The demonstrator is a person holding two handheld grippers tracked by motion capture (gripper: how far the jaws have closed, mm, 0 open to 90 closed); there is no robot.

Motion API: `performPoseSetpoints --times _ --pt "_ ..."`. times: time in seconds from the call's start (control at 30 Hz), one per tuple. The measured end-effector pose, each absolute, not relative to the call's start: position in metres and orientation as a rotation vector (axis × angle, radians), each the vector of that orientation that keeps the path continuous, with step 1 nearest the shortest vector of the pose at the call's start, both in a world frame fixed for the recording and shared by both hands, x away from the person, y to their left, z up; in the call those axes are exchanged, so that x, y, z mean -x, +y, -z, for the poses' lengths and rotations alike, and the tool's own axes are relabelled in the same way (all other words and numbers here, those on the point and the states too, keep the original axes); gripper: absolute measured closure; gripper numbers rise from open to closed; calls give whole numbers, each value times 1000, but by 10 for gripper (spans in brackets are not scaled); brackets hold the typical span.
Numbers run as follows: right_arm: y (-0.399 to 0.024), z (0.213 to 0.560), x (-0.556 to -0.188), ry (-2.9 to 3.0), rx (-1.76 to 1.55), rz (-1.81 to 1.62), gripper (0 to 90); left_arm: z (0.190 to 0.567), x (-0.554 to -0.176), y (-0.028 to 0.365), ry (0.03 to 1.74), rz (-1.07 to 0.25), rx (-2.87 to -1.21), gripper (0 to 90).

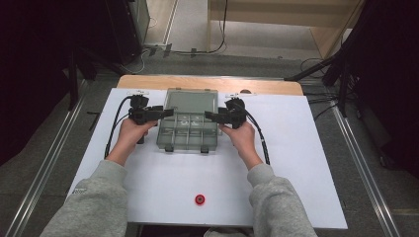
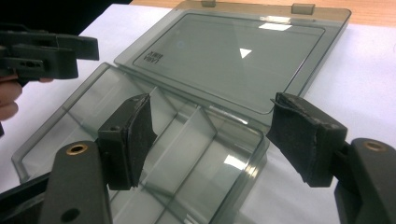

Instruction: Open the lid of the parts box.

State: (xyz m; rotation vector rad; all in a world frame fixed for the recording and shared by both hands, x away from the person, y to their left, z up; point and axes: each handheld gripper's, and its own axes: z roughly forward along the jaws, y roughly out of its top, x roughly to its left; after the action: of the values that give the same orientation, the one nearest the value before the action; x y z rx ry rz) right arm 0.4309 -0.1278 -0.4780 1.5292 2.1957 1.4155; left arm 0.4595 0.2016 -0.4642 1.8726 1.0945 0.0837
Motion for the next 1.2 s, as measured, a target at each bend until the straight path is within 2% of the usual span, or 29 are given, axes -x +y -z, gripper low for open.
performPoseSetpoints --times 0.73,0.8,1.2 --pt "-131 460 -396 2310 -1366 -1467 313 448 -421 194 955 -79 -1976 339" --pt "-131 459 -393 2321 -1352 -1458 310 448 -419 193 943 -69 -1978 264" --pt "-127 459 -376 2391 -1252 -1425 307 446 -397 187 887 -98 -2018 261"
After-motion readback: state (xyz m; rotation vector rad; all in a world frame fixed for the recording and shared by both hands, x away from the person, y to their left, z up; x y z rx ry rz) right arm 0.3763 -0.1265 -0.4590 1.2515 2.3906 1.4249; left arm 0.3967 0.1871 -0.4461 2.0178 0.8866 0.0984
